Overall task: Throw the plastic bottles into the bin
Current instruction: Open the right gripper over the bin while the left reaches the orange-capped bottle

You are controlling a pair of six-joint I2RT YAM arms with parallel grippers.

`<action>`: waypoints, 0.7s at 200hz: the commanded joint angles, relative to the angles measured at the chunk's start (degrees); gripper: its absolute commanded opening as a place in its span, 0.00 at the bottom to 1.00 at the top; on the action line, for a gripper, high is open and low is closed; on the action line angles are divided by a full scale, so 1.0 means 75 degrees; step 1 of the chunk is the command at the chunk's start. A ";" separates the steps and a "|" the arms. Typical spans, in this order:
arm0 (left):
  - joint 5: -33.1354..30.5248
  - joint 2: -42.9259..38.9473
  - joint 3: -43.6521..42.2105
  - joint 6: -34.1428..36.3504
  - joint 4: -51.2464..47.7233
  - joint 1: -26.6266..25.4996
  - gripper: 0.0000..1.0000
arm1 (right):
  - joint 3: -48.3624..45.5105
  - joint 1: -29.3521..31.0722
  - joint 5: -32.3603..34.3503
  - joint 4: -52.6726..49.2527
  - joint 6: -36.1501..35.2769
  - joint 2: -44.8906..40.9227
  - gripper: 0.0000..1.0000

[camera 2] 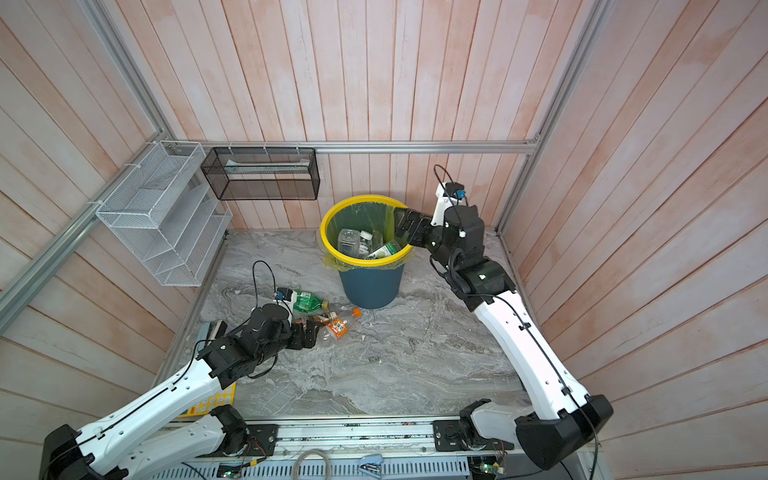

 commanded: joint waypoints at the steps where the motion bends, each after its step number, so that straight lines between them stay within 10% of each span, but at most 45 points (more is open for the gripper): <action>1: 0.0214 0.0121 0.0223 0.0166 0.0107 -0.0040 1.00 | -0.0388 -0.0128 0.0434 -0.0087 -0.0144 -0.0373 1.00; 140: 0.0621 0.2786 0.1158 0.1315 0.0156 -0.0762 0.97 | -0.5104 -0.1620 0.0534 -0.0569 0.0555 -0.3083 1.00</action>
